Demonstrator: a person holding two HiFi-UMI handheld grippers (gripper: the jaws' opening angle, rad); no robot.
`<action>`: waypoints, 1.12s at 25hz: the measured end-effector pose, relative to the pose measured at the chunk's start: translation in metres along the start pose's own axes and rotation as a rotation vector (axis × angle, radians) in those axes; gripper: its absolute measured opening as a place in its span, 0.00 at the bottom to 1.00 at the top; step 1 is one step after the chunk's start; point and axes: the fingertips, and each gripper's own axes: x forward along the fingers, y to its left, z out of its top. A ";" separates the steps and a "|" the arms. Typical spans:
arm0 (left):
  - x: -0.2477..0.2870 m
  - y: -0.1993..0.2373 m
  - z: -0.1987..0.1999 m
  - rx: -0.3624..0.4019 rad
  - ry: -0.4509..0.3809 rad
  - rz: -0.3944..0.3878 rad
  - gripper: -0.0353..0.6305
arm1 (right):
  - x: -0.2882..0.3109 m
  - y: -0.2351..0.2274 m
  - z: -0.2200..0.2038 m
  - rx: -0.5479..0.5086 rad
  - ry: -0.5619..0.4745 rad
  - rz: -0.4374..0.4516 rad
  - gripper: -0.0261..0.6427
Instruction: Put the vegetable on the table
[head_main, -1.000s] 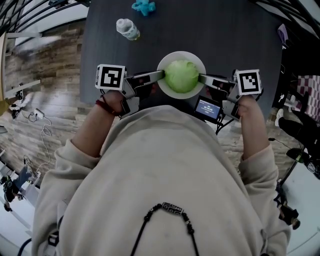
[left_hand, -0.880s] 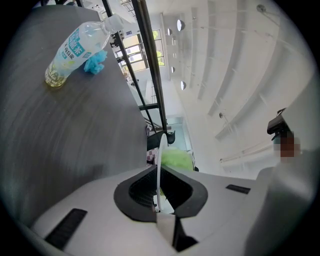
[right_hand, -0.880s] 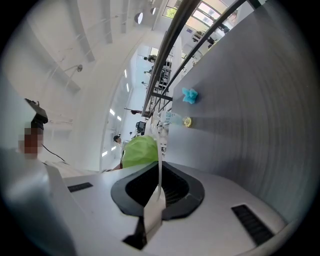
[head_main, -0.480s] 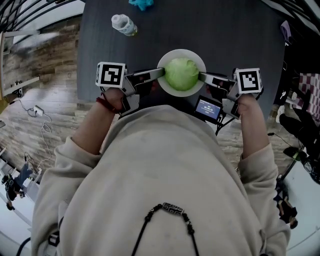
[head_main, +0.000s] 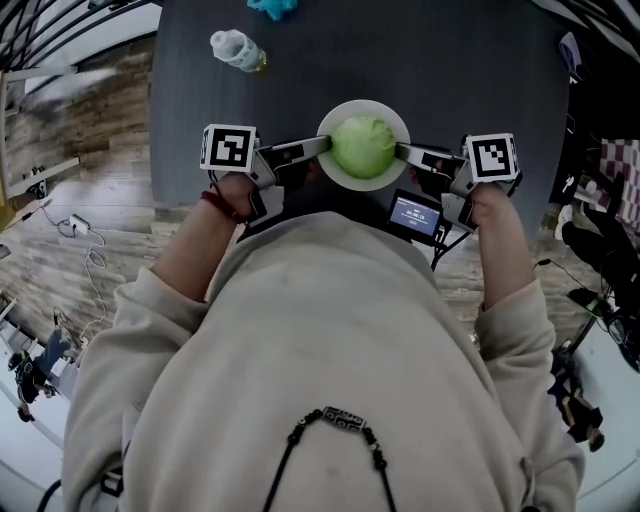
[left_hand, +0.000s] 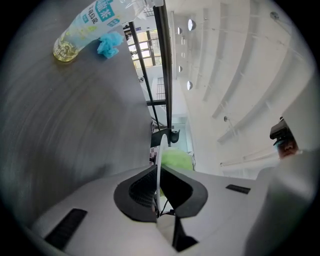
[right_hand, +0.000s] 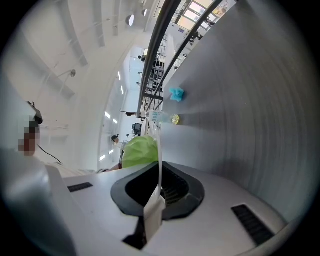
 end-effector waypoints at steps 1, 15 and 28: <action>0.001 0.001 0.000 -0.003 0.000 -0.005 0.08 | 0.000 -0.001 0.000 0.001 0.000 0.000 0.08; 0.005 0.025 -0.012 0.001 -0.008 0.017 0.08 | 0.005 -0.024 -0.011 0.009 0.023 0.011 0.08; 0.011 0.043 -0.016 -0.016 -0.004 0.033 0.08 | 0.008 -0.044 -0.016 0.023 0.028 0.016 0.08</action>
